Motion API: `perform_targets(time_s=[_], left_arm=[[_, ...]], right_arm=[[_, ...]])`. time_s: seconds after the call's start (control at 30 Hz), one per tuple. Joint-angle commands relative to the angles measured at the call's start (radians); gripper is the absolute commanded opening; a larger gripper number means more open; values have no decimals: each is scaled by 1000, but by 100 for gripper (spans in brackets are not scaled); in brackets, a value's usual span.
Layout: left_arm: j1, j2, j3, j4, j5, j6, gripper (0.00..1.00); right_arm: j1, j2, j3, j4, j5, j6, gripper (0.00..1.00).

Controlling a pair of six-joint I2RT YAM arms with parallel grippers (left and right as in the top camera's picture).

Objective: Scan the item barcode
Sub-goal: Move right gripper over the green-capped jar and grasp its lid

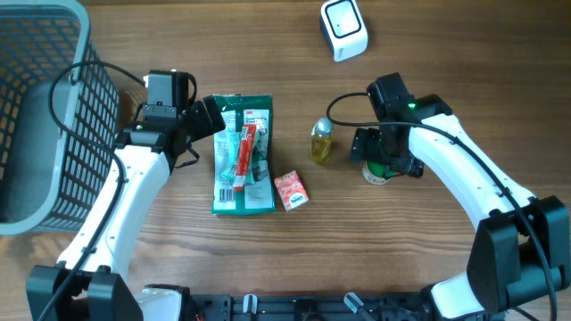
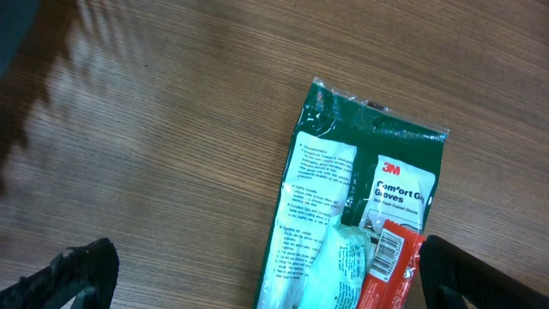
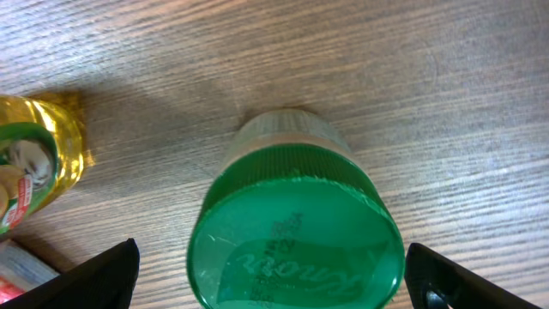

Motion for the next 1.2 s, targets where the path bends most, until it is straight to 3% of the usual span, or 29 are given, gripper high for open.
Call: perform_targets(time_s=[0.0,0.3,0.47,0.63,0.9,1.17], left_arm=[[2,-7,11,1,-5,9,100],[2,-7,11,1,-6,9,100],[2,-7,11,1,-5,9,100],[2,-7,11,1,-5,9,100],[2,-7,11,1,-5,9,100],[2,-7,11,1,-5,9,100]], right_arm=[[-2,19,-13,-4,10,37,99],[-2,19,-80,64,9,45,100],[-2,19,-81,58,9,45,81],[-2,19,-81,61,10,33,79],[-2,19,-81,72,10,-55,69],[-2,19,-81,87,10,-325,69]])
